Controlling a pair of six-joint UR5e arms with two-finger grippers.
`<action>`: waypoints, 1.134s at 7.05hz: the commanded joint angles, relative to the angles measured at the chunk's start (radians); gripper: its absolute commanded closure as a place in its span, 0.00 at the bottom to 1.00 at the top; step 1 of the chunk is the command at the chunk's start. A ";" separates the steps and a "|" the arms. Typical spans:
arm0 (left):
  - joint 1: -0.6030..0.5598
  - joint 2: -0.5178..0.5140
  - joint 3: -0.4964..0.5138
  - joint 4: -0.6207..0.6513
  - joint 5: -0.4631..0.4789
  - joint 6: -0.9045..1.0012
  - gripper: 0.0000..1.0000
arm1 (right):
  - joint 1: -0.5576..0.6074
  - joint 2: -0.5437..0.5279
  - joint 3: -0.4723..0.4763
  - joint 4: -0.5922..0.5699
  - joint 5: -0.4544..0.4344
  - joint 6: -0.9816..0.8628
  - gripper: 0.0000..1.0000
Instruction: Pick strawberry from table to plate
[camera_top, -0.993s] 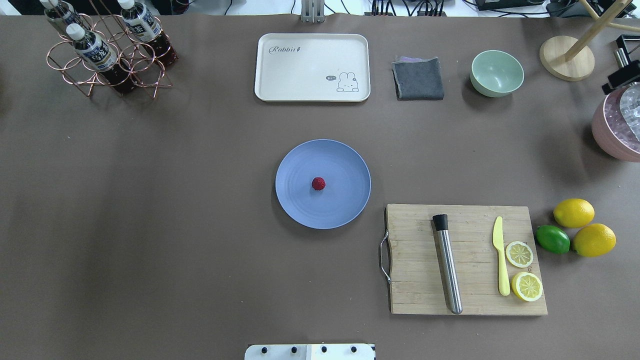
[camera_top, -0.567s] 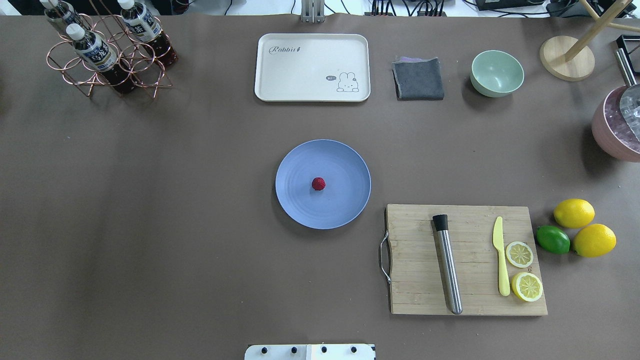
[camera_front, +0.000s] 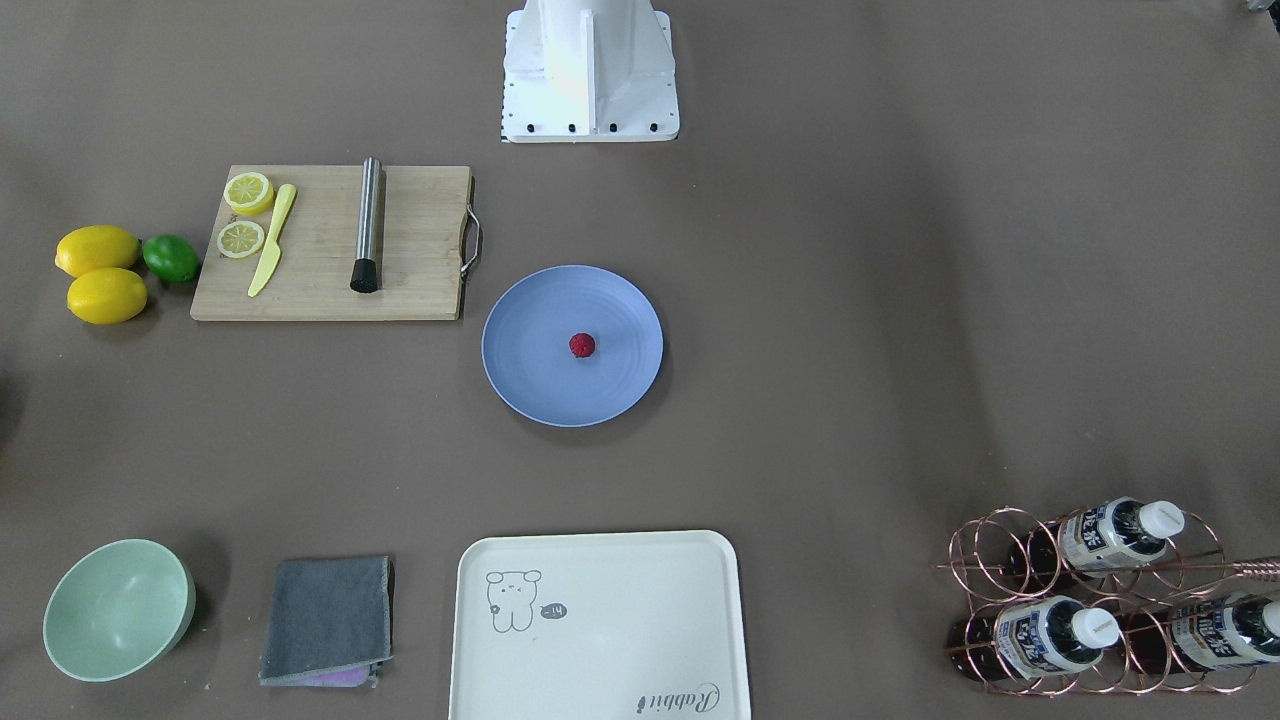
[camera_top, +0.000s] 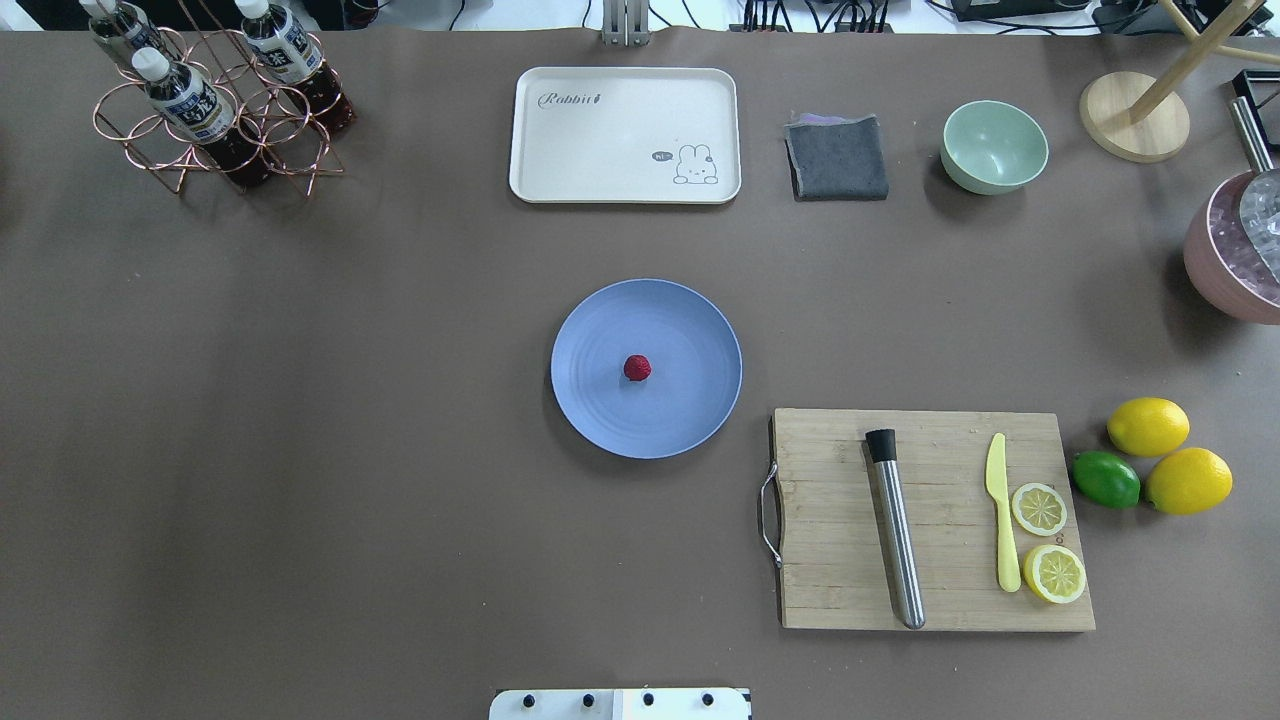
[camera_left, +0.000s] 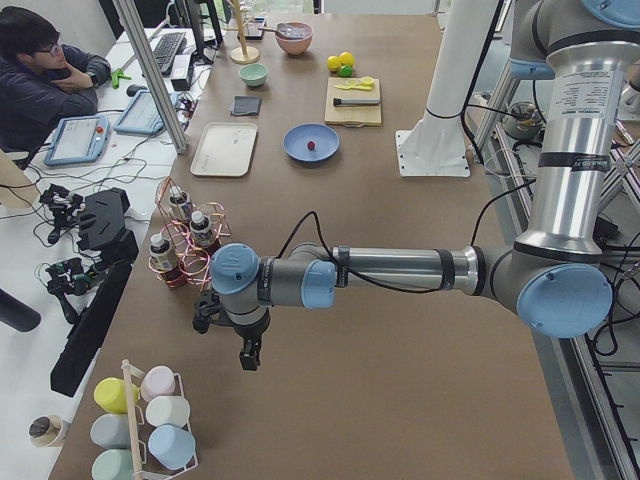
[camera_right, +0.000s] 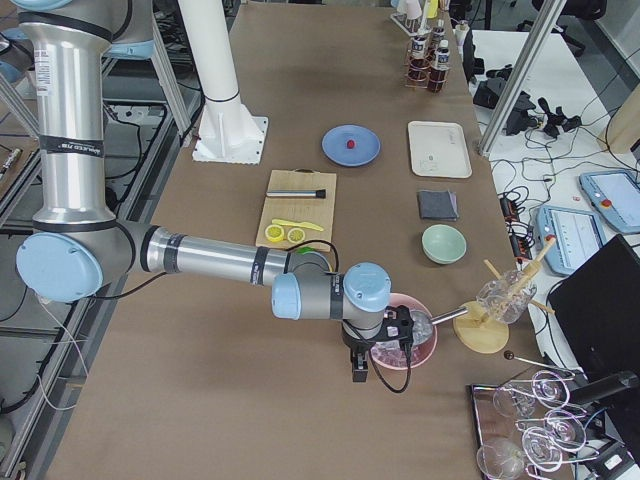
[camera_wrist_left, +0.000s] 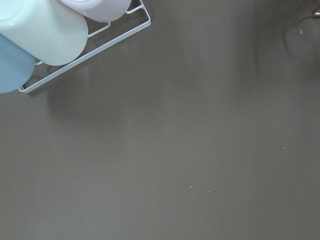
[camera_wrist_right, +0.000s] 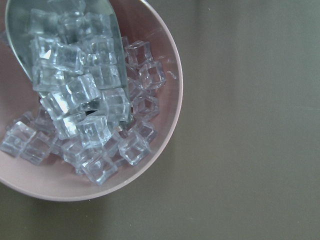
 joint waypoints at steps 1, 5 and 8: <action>0.000 0.002 -0.001 0.001 -0.001 -0.001 0.02 | 0.003 0.060 -0.001 -0.153 -0.001 0.006 0.00; 0.000 0.002 0.004 -0.001 0.003 -0.005 0.02 | 0.002 0.066 0.002 -0.152 -0.001 0.011 0.00; -0.002 0.004 0.008 -0.001 0.004 -0.005 0.02 | 0.002 0.066 0.009 -0.153 0.000 0.012 0.00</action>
